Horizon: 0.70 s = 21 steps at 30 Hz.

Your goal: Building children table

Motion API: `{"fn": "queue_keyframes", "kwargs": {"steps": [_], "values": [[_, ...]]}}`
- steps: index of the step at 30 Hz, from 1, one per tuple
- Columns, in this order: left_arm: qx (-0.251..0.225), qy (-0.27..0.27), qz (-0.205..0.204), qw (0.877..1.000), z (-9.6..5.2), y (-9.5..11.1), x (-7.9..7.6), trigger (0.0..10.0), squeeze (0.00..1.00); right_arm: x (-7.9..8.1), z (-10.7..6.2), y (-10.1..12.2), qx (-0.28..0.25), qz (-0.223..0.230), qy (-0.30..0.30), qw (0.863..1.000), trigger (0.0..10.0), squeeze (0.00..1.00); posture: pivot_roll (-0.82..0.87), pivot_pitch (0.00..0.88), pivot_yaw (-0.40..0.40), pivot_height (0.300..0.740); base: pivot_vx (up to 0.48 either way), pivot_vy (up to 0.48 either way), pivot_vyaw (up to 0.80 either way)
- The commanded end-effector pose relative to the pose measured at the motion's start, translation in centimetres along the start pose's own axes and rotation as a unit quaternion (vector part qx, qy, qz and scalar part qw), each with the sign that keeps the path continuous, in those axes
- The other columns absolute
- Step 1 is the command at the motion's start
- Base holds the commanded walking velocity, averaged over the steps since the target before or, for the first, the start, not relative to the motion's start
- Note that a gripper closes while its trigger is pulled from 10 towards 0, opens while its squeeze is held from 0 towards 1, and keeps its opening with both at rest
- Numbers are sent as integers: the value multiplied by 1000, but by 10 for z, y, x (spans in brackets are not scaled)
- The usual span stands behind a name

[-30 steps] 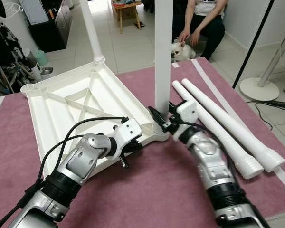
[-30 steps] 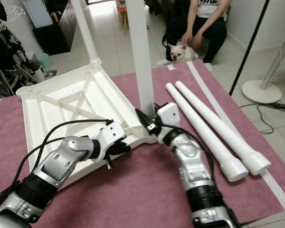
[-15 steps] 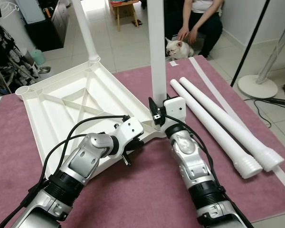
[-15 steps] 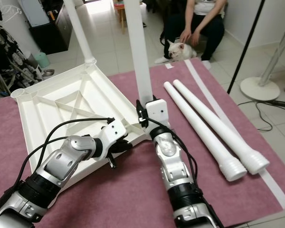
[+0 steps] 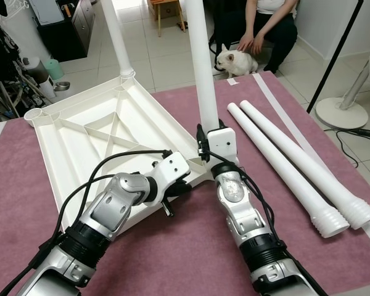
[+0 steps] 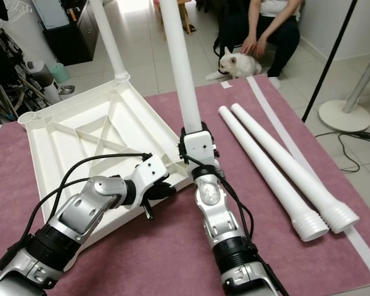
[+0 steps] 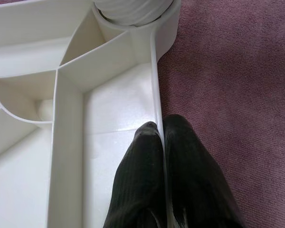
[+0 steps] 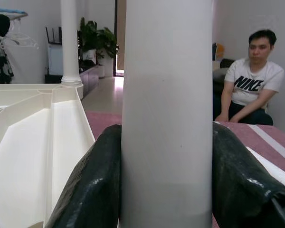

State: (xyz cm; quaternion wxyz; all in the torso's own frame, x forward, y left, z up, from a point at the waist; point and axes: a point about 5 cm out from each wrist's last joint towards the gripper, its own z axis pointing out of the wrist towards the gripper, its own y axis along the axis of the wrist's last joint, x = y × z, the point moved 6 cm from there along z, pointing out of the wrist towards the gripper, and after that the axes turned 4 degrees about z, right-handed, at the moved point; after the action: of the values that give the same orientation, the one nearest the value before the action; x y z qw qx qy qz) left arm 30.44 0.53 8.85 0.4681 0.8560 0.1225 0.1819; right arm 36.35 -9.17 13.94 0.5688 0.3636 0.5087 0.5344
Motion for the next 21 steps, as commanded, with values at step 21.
{"fn": "queue_keyframes", "kwargs": {"steps": [21], "values": [[-5, 37, 25, 999, -4, 7, 19, 10000, 0, -10, -96, -98, 189, -64, 187, 962, 10000, 0, -66, 0, 164, 740, 0, 0, 0]]}}
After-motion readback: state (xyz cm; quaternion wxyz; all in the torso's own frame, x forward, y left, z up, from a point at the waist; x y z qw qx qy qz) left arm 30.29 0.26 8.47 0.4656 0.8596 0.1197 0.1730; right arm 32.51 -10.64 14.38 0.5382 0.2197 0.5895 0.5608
